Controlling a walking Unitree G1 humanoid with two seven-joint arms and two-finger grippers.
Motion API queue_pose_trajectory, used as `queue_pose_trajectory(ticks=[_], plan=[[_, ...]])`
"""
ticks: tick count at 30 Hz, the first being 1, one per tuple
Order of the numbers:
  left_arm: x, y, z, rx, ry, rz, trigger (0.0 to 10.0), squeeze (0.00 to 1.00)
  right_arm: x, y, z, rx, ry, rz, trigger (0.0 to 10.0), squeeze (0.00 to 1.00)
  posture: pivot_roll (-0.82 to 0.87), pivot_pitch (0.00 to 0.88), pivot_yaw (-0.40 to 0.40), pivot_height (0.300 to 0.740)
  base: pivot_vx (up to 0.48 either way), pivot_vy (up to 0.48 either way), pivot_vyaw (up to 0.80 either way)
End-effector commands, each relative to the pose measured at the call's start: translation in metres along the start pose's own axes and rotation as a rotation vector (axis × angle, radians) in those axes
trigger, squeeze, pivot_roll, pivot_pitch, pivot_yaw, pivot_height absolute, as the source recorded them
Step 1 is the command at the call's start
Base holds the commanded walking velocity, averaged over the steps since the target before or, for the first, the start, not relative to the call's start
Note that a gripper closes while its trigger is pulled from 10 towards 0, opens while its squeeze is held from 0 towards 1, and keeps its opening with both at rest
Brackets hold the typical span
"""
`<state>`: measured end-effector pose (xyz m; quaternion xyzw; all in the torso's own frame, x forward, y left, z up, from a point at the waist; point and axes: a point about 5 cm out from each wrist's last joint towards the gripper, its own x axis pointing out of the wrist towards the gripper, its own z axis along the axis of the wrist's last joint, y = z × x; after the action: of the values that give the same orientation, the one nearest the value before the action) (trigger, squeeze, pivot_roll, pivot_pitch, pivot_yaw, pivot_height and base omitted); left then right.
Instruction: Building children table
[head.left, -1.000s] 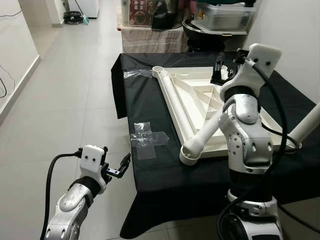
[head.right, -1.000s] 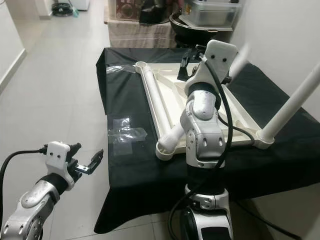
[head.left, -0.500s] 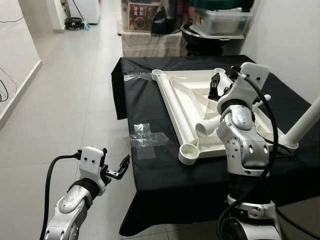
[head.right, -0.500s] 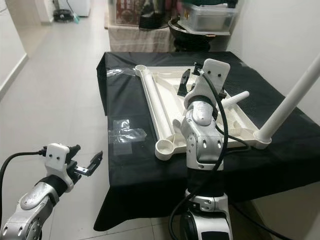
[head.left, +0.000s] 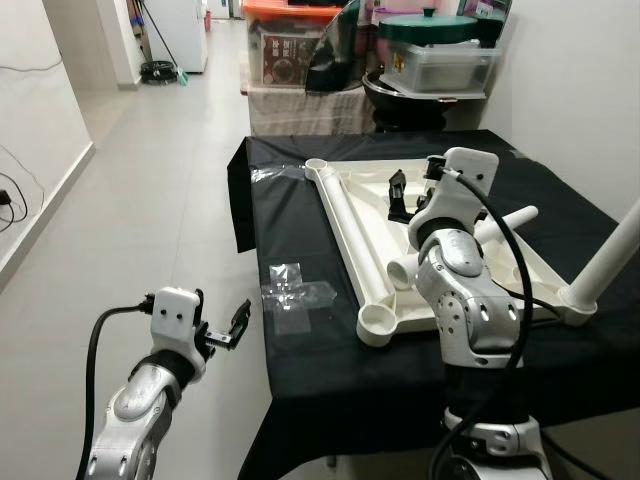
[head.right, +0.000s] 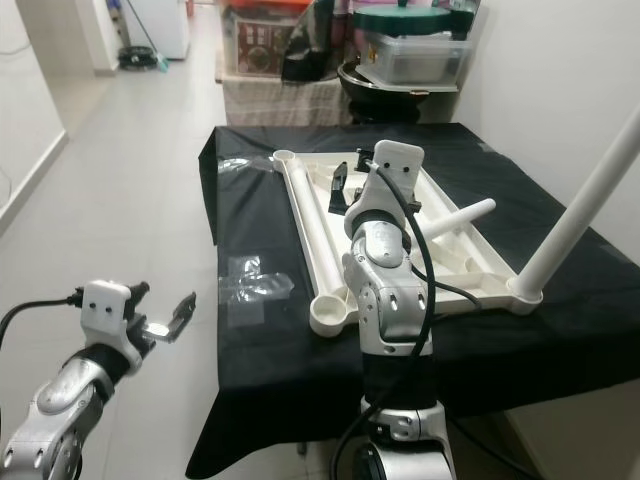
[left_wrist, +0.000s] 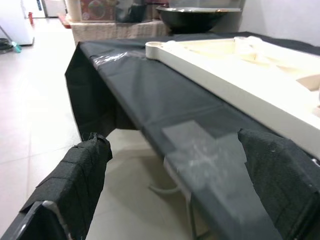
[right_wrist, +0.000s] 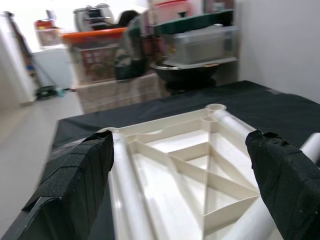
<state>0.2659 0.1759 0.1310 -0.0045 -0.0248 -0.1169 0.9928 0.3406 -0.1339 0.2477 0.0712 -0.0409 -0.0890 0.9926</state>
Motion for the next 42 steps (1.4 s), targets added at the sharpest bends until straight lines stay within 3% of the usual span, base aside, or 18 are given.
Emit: queue_pose_trajectory(ticks=[1,11,17,18,20,23,26,28,33,34,35,36,38,42], plan=[[0.001,-0.001,0.001,0.004,-0.004,0.000,10.0,0.00,0.001,-0.003,-0.012,0.003,0.065,-0.016,10.0,0.00,0.09,0.000,-0.078,0.740,0.480,0.000,0.00],[0.001,-0.002,0.001,0.014,-0.004,-0.006,10.0,0.00,0.002,-0.005,-0.014,0.025,0.070,-0.016,10.0,0.00,0.09,0.000,-0.077,0.740,0.480,0.000,-0.69],[0.002,-0.003,0.005,0.064,-0.014,0.001,10.0,0.00,0.004,-0.003,-0.015,-0.002,0.077,0.001,10.0,0.00,0.09,0.000,-0.084,0.740,0.000,0.000,0.00],[0.003,-0.003,0.005,0.069,-0.017,-0.001,10.0,0.00,0.004,-0.003,-0.019,0.029,0.120,0.001,10.0,0.00,0.09,0.000,-0.084,0.740,0.000,0.000,0.00],[0.003,-0.005,0.005,0.072,-0.019,-0.002,10.0,0.00,0.008,-0.011,-0.031,0.095,0.230,-0.043,10.0,0.00,0.09,0.000,-0.086,0.740,0.000,0.000,0.00],[0.003,-0.005,0.005,0.073,-0.018,-0.002,10.0,0.00,0.011,-0.017,-0.030,0.104,0.233,-0.067,10.0,0.00,0.09,0.000,-0.088,0.740,0.000,0.000,0.00],[0.003,-0.007,0.002,0.078,-0.008,-0.005,10.0,0.00,0.021,-0.029,-0.002,0.110,0.158,-0.102,10.0,0.00,0.08,0.000,-0.089,0.740,0.000,0.000,0.00],[0.002,-0.007,0.001,0.084,-0.002,-0.006,10.0,0.00,0.023,-0.032,0.004,0.134,0.163,-0.103,10.0,0.00,0.08,0.000,-0.093,0.740,0.000,0.000,0.00],[0.002,-0.011,0.003,0.204,0.000,-0.020,10.0,0.00,0.025,-0.046,0.010,0.270,0.276,-0.107,10.0,0.00,0.07,0.000,-0.101,0.740,0.000,0.000,0.00],[0.002,-0.011,0.003,0.204,0.000,-0.020,10.0,0.00,0.025,-0.046,0.010,0.270,0.276,-0.107,10.0,0.00,0.07,0.000,-0.101,0.740,0.000,0.000,0.00],[0.002,-0.016,0.003,0.275,-0.004,-0.046,10.0,0.00,0.026,-0.058,0.006,0.288,0.337,-0.112,10.0,0.00,0.06,0.000,-0.103,0.740,0.000,0.000,0.00],[0.002,-0.016,0.003,0.275,-0.004,-0.046,10.0,0.00,0.026,-0.058,0.006,0.288,0.337,-0.112,10.0,0.00,0.06,0.000,-0.103,0.740,0.000,0.000,0.00],[0.002,-0.023,0.003,0.269,-0.020,-0.061,10.0,0.00,0.026,-0.073,0.000,0.254,0.362,-0.142,10.0,0.00,0.05,0.000,-0.102,0.740,0.000,0.000,0.00],[0.003,-0.024,0.002,0.269,-0.018,-0.064,10.0,0.00,0.026,-0.071,-0.005,0.255,0.379,-0.135,10.0,0.00,0.05,0.000,-0.101,0.740,0.000,-0.297,0.00]])
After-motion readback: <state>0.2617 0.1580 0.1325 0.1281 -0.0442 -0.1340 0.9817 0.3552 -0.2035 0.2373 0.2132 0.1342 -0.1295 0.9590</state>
